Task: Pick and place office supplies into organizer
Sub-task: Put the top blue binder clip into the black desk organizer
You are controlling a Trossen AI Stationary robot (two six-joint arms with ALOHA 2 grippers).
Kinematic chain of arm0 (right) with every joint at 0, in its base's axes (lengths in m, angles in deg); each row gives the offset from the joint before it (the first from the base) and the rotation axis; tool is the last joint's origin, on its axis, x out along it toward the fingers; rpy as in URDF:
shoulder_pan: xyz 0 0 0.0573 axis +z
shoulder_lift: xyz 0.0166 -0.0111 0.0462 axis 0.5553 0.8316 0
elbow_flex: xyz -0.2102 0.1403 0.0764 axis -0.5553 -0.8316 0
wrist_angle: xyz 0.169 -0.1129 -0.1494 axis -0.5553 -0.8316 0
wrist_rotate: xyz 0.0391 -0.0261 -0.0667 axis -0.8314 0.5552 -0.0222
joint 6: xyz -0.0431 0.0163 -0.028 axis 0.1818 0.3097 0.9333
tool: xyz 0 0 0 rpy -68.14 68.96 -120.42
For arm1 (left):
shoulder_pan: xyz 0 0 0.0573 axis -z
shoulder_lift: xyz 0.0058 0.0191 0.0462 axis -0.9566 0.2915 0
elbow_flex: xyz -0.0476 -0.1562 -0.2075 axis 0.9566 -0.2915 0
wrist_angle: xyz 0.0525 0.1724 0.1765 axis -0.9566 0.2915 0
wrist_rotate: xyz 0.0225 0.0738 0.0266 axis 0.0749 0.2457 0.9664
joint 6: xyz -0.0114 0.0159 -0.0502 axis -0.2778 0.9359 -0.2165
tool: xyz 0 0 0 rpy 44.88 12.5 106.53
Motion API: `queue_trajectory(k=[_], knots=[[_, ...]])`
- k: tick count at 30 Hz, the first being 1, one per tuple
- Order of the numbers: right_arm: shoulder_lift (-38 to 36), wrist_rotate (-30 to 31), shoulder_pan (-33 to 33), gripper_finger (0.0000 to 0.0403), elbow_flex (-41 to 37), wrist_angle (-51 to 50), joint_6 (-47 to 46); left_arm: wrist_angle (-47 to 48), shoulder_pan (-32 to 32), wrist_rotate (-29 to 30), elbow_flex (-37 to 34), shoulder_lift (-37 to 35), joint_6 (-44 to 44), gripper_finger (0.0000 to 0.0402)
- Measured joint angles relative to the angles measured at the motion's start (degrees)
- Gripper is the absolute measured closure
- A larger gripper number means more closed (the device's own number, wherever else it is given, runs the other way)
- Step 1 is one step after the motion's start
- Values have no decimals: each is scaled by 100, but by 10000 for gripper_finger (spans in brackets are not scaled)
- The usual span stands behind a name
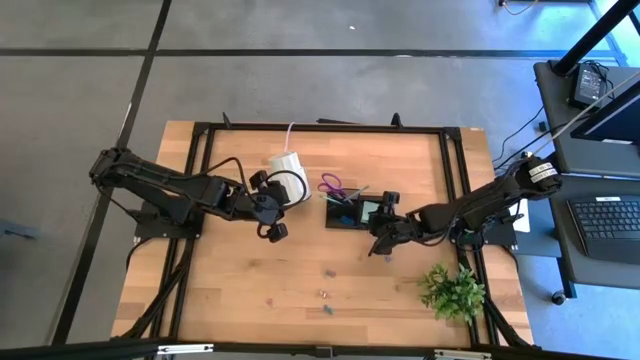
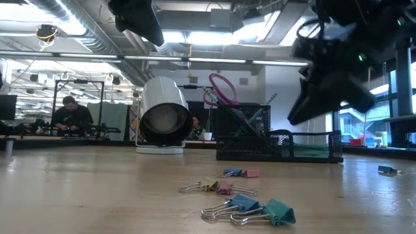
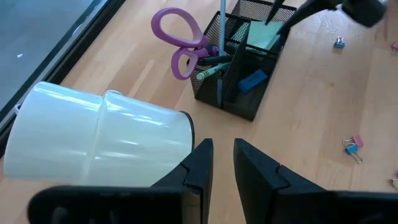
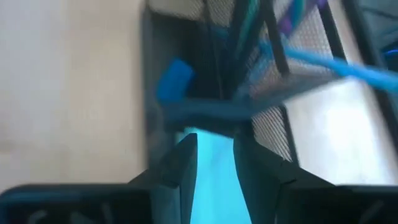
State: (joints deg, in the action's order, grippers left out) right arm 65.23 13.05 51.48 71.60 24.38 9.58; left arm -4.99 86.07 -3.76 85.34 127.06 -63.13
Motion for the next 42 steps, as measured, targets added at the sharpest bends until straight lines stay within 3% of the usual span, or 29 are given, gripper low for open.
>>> queue_trajectory(k=[3, 10, 15, 21, 27, 32, 42], knots=[[-2, -585, -1, 293, 324, -154, -215, 0, 0, -12, 0, 0, 1, 342], [-2, -2574, -111, 293, 624, -418, -1381, -2, 2, -58, 0, 0, 1, 342], [-2, -3325, -108, 293, 624, -394, -2063, -2, 2, -88, 1, 13, -207, 342], [-2, -3536, -16, 293, 624, -398, -2680, 3, 12, -660, 3, 105, -95, 342], [-2, -3626, -22, 293, 622, -543, -3794, 0, 46, -670, -4, 157, -32, 342], [-2, -3872, 8, 291, 622, -700, -3935, 9, 81, -641, -4, 157, 331, 337], [-2, -3874, 8, 289, 619, -865, -3895, 2, 116, -738, -177, 23, 787, 281]])
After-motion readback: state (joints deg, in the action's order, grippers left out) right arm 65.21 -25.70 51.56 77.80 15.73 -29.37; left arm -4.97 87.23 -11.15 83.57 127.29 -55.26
